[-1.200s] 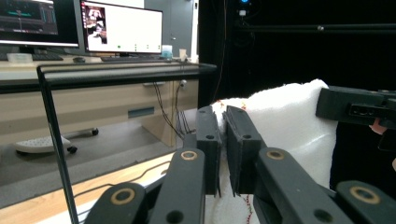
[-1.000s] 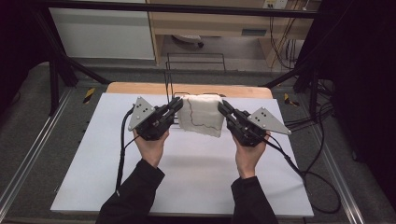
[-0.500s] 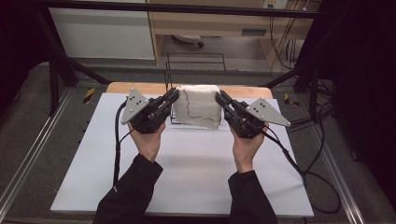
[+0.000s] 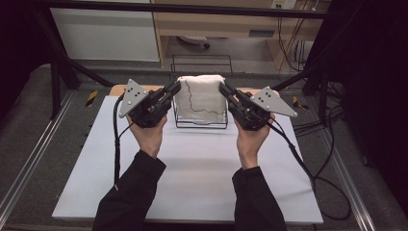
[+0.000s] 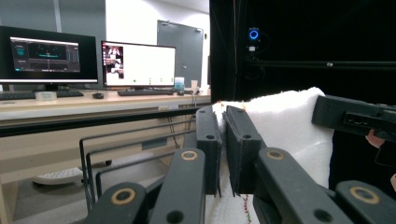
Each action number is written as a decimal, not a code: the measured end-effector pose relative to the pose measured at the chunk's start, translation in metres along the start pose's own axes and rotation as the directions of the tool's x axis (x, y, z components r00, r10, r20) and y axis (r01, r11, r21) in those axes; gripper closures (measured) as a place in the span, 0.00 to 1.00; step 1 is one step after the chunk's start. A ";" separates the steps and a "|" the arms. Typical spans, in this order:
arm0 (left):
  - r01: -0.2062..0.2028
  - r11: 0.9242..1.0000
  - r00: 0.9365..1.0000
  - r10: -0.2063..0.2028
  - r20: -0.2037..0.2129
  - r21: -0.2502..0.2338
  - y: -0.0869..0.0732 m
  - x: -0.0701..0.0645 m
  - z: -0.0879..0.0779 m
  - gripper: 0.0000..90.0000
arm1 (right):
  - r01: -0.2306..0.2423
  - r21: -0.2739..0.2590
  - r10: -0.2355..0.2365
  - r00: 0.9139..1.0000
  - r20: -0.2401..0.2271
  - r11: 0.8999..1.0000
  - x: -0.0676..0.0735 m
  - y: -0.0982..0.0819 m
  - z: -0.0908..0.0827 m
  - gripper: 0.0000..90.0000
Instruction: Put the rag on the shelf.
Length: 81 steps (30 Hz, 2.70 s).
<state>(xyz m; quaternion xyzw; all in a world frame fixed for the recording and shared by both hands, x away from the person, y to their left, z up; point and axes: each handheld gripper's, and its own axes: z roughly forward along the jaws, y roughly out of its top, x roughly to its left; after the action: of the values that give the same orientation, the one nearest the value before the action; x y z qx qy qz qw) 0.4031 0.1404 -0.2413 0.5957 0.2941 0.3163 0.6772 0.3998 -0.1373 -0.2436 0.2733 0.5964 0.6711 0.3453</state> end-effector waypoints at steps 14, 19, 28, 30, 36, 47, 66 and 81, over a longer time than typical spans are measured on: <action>-0.016 1.000 1.000 0.016 -0.014 -0.013 0.024 0.008 0.014 0.94 | 0.005 -0.023 -0.005 1.000 0.016 1.000 -0.008 0.021 0.018 0.93; -0.015 1.000 1.000 0.015 -0.024 -0.018 0.031 0.012 0.020 0.94 | 0.011 -0.022 -0.011 1.000 0.020 1.000 -0.011 0.028 0.023 0.93; -0.031 0.999 0.999 0.030 -0.034 -0.023 0.048 0.017 0.031 0.94 | 0.005 -0.025 -0.005 1.000 0.028 1.000 -0.018 0.041 0.035 0.93; -0.024 0.999 0.999 0.024 -0.029 -0.023 0.050 0.018 0.034 0.94 | 0.009 -0.027 -0.008 0.999 0.031 1.000 -0.019 0.044 0.037 0.93; -0.028 0.999 0.999 0.027 -0.035 -0.033 0.059 0.020 0.040 0.94 | 0.016 -0.033 -0.014 0.999 0.039 0.999 -0.023 0.053 0.044 0.93; -0.038 0.999 0.998 0.036 -0.049 -0.034 0.069 0.030 0.053 0.94 | 0.025 -0.038 -0.023 0.998 0.052 0.999 -0.031 0.063 0.059 0.93; -0.027 1.000 0.997 0.028 -0.076 0.009 0.069 0.049 0.085 0.94 | 0.006 -0.007 -0.005 0.997 0.079 1.000 -0.053 0.060 0.088 0.92; -0.020 0.999 0.994 0.024 -0.102 0.045 0.066 0.061 0.101 0.94 | -0.016 0.026 0.013 0.997 0.082 1.000 -0.066 0.055 0.108 0.92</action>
<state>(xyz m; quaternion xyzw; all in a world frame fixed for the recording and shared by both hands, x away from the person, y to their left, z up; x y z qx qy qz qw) 0.5146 0.1316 -0.1656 0.5965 0.3288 0.3475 0.6444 0.5165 -0.1261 -0.1712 0.3094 0.5886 0.6539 0.3609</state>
